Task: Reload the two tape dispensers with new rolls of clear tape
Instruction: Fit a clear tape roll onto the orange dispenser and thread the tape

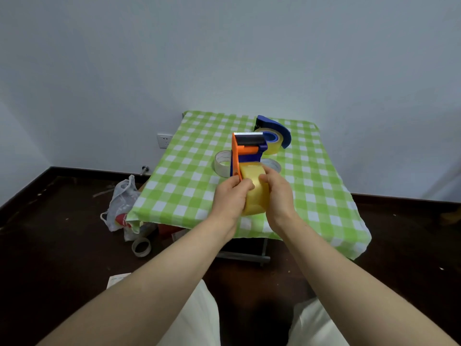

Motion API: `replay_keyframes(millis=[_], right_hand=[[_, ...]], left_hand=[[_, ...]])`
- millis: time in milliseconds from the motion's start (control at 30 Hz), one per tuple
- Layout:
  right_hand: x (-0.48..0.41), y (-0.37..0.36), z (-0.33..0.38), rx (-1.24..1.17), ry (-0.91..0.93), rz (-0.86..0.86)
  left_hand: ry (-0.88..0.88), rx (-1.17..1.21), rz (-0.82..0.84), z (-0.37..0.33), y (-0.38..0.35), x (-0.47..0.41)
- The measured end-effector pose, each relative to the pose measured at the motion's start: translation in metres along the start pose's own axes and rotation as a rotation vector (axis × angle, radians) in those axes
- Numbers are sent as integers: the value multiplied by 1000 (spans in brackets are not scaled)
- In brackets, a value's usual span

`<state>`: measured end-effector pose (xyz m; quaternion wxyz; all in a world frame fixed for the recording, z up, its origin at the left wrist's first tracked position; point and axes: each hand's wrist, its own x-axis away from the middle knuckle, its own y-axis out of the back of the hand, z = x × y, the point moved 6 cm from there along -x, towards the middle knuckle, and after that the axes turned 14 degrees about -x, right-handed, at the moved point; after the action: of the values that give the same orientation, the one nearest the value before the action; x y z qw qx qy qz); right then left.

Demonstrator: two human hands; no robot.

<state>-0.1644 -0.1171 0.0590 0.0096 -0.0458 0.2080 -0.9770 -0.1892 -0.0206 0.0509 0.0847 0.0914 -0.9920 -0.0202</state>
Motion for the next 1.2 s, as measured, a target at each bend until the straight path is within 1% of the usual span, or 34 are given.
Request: replay_keyframes(millis=[67, 133, 367, 433, 533, 667, 733, 867, 967, 1067, 1200], right_hand=[[1, -3, -3, 5, 33, 44], [1, -3, -6, 15, 47, 63], [4, -1, -16, 41, 6, 164], [3, 0, -15, 14, -19, 185], [3, 0, -9, -84, -36, 194], [4, -1, -7, -167, -58, 217], [2, 0, -9, -185, -69, 202], [3, -4, -11, -128, -31, 238], [6, -6, -11, -32, 22, 282], [5, -6, -8, -57, 49, 292], [5, -5, -2, -175, 2, 348]], left_hand=[[-12, 62, -40, 1, 0, -1], [15, 110, -65, 3, 1, -4], [233, 176, -108, 2, 3, -13], [254, 197, -91, 0, 4, -14], [179, 142, -34, -2, 3, -14], [51, 129, 54, -3, 0, -10], [24, 116, 49, -3, 1, -11], [105, 154, -57, -5, 7, -15], [136, 158, -59, -8, 9, -16], [57, 150, 10, -13, 8, -14], [-111, 43, 161, -16, 2, -11]])
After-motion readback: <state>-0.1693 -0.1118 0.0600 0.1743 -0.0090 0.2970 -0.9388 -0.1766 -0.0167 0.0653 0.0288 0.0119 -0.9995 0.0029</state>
